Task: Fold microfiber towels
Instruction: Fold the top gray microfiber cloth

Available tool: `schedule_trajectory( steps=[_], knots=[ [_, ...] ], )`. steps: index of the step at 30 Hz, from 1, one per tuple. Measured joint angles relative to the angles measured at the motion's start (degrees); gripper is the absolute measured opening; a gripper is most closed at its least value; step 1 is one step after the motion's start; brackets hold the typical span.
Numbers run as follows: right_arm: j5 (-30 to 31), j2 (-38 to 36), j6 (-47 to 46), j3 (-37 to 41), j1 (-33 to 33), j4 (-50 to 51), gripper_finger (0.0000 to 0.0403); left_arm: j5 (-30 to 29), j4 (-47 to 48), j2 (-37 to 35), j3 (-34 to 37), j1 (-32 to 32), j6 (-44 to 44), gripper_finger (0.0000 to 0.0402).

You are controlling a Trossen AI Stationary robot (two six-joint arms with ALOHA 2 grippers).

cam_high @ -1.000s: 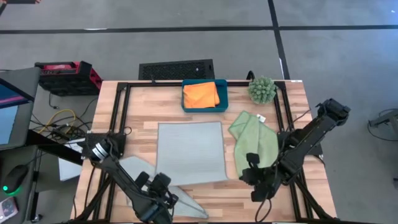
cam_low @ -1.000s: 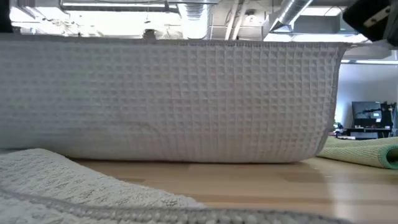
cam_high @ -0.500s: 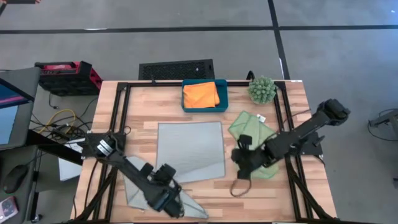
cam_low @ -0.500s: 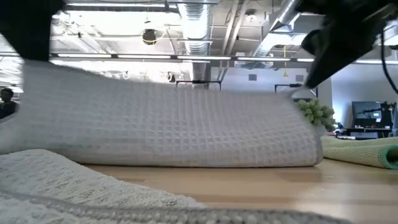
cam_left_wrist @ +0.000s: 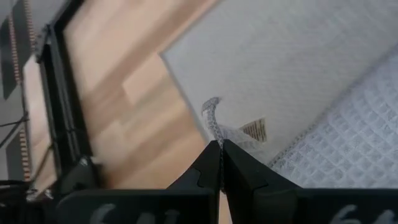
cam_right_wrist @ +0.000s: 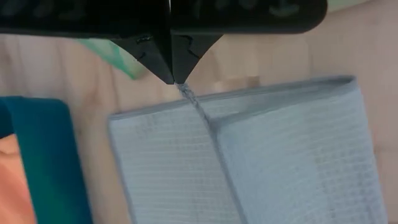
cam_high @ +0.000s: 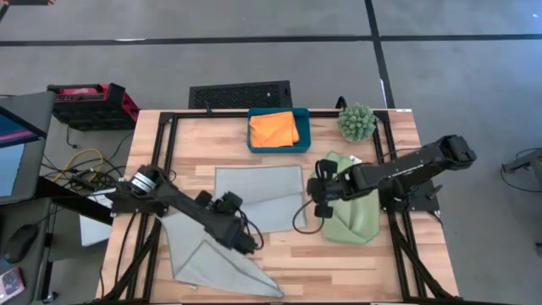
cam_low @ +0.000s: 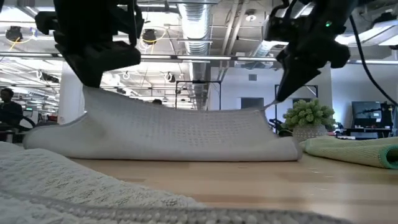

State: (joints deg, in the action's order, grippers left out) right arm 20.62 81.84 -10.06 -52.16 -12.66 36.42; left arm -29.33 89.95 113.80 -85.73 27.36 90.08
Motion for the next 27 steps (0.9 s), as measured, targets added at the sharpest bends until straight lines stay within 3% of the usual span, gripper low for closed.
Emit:
schedule_trajectory(
  steps=[8, 12, 27],
  knots=[
    [0.2, 0.0, 1.6, -0.1, 5.6, -0.6, 0.0004, -1.9, -0.2, -6.4, 10.0, -6.9, -1.8, 0.0],
    [0.2, 0.0, 1.6, -0.1, 7.5, -0.1, 0.0004, -2.0, -4.0, -6.4, 12.5, -10.6, -8.6, 0.0],
    [0.2, 0.0, 1.5, -0.1, 12.4, 1.1, 0.0012, -5.9, -8.8, -6.4, 13.5, -18.5, -20.8, 0.0]
  ],
)
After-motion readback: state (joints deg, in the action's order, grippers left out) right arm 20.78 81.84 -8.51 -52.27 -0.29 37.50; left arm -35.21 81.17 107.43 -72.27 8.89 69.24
